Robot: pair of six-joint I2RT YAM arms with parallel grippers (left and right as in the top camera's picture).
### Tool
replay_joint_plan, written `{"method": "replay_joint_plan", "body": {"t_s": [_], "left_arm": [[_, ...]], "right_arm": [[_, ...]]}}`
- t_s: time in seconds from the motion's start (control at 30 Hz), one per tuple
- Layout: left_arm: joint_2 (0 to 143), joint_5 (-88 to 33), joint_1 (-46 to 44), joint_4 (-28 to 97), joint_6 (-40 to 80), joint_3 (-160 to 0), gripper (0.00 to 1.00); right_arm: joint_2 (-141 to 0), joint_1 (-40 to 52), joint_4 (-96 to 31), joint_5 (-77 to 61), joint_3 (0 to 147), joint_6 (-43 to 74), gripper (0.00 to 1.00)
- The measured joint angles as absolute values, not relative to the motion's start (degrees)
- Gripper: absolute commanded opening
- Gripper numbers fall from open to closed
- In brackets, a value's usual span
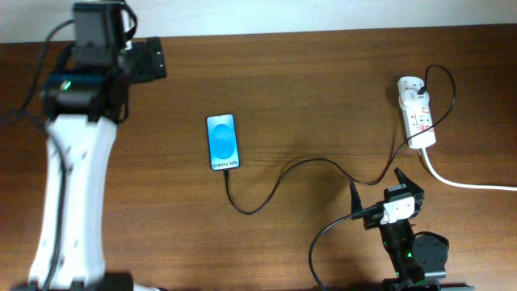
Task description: Plug charger to phone and switch on socket
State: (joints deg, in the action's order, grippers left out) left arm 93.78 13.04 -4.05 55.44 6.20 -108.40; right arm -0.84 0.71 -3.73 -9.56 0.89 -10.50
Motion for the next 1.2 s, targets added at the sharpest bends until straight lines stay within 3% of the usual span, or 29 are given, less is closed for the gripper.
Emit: {"method": "replay_joint_plan", "body": {"t_s": [0.07,0.23,0.47,0.63,0.8,1.0,1.2], "left_arm": [[85.67,14.09,-4.05,54.26,5.98,-104.88,0.99],[68.86,15.35,-4.05,51.05,5.61,-75.40,0.99],[32.62,15.25,-4.05,23.24,5.13,-38.44,0.99],[19.97,11.86,-4.05,9.02,3.64,-22.33,0.99],[11.35,6.13,-3.97,-8.32,-5.67,-9.87,1.00],[4.08,1.83,-1.50,-9.02,-14.74,-2.79,0.99],[0.91,1.43,-1.50,4.62,-15.51,-0.73,0.99]], "right_arm": [[-0.84,0.71,-3.66,-9.56,0.89,-10.46,0.98],[-0.73,0.71,-3.51,-9.56,0.84,-10.52,0.98],[-0.69,0.71,-3.55,-9.56,0.82,-10.50,0.98],[-0.69,0.71,-3.55,-9.56,0.80,-10.52,0.98],[-0.64,0.71,-3.51,-9.56,0.80,-10.46,0.98],[-0.62,0.71,-3.53,-9.56,0.80,-10.48,0.98],[-0.62,0.71,-3.53,-9.56,0.80,-10.50,0.98]]}}
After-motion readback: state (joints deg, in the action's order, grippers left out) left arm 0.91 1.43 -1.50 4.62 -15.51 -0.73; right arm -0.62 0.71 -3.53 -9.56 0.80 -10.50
